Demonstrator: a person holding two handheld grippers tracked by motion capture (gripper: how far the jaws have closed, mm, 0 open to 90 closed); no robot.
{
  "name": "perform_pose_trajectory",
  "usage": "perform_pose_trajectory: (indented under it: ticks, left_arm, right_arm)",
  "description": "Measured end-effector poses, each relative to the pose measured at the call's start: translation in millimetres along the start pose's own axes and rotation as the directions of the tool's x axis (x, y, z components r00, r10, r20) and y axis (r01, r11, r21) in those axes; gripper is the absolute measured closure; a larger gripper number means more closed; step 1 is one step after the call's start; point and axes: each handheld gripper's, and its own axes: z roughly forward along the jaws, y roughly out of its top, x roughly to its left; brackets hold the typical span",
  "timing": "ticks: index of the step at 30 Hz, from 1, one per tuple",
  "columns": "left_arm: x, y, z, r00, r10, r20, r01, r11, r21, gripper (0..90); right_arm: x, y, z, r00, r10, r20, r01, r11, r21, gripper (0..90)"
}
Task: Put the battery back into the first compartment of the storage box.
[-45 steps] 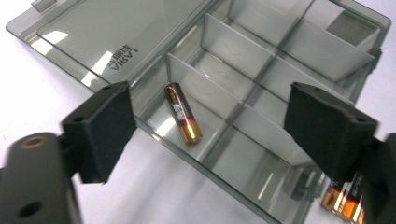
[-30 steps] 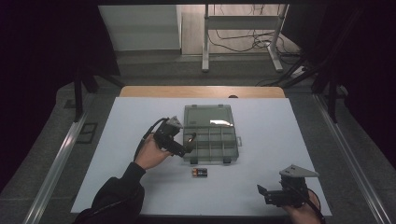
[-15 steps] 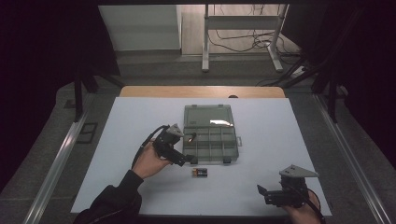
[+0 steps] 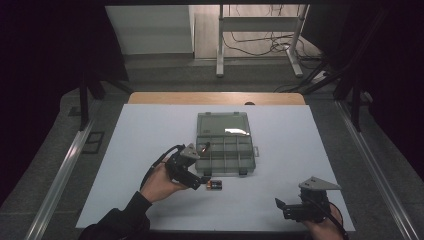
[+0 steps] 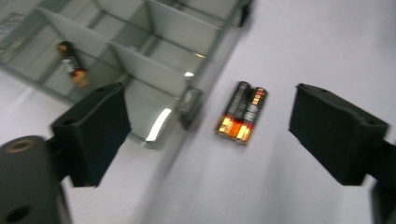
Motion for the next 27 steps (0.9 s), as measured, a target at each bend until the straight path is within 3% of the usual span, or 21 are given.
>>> perform_pose_trajectory:
  ticks: [6,8,14,27]
  left_arm:
    - [-16.5,-0.3,9.2,0.9987,0.039,0.033,-0.04,0.9989,0.023,35.5]
    - [-17.8,-0.5,10.7,0.9981,0.046,0.041,-0.047,0.9984,0.031,38.0]
    - [-23.1,-1.5,22.4,0.9948,0.069,0.075,-0.073,0.9963,0.046,58.1]
    - [-25.9,1.3,45.4,0.9907,0.094,0.099,-0.103,0.9909,0.086,64.3]
  right_arm:
    - [0.1,0.0,0.1,1.0,-0.005,-0.001,0.005,1.0,0.002,0.0]
    - [0.1,0.1,0.2,1.0,-0.005,-0.001,0.005,1.0,0.003,0.0]
    - [0.3,0.2,0.6,1.0,-0.007,-0.001,0.007,1.0,0.006,0.0]
    - [0.7,0.3,1.2,0.9999,-0.014,-0.006,0.014,1.0,0.013,0.0]
